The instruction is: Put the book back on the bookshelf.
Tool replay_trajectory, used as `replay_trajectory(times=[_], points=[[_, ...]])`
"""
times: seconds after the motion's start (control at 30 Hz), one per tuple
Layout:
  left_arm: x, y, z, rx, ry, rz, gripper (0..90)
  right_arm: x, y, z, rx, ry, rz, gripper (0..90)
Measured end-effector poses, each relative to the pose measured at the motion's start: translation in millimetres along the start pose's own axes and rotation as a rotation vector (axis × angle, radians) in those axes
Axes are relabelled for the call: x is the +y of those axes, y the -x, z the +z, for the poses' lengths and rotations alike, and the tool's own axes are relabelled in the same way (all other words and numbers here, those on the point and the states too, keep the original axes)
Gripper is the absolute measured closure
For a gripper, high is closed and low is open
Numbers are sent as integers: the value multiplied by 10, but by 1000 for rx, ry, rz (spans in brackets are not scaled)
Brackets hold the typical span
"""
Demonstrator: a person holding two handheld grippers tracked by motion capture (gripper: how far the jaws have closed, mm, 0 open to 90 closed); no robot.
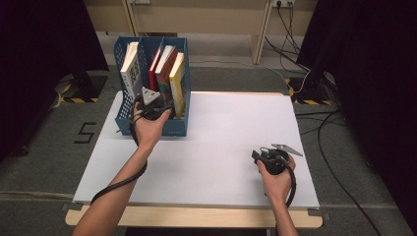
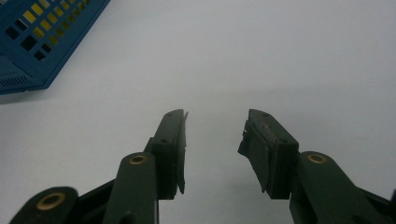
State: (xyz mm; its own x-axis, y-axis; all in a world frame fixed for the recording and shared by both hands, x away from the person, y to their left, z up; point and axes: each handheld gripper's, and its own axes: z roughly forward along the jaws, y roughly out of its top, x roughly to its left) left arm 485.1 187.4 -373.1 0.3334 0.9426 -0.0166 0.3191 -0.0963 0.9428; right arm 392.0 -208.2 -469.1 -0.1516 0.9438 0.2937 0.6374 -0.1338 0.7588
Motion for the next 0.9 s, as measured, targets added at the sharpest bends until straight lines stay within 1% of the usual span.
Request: replay_trajectory(times=[0.07, 0.17, 0.2, 0.3, 0.33, 0.4, 0.47, 0.6, 0.67, 0.73, 0.77, 0.9], points=[[-37, -5, -31, 2, -2, 12, 537, 0, -1, 2, -1, 1, 1, 577], [-81, -20, -67, 1, -3, 14, 534, -1, -2, 6, 0, -2, -3, 576], [-96, -25, -79, 1, -5, 16, 533, -3, -9, 6, 0, -4, 3, 575], [-140, -39, -113, -3, -8, 15, 529, -6, -18, 7, -1, -4, 8, 575], [-155, -42, -125, -7, -9, 14, 528, -5, -13, 7, -3, -2, 0, 575], [-184, -44, -151, -9, -10, 18, 528, -4, -13, 4, -3, -3, 0, 575], [-223, -45, -179, -19, -11, 9, 528, -8, -19, 7, -2, -4, 8, 575], [-288, -62, -216, -25, -19, 17, 527, -10, -17, 13, -2, -3, -4, 574], [-315, -72, -237, -29, -23, 11, 525, -8, -19, 7, -2, -4, 0, 574], [-337, -83, -265, -33, -28, 20, 522, -7, -14, 5, -7, -2, -6, 574], [-345, -87, -273, -34, -27, 20, 521, -9, -21, 6, -4, -5, 5, 573], [-388, -114, -325, -40, -33, 25, 516, -11, -20, 10, -2, -4, -3, 572]])
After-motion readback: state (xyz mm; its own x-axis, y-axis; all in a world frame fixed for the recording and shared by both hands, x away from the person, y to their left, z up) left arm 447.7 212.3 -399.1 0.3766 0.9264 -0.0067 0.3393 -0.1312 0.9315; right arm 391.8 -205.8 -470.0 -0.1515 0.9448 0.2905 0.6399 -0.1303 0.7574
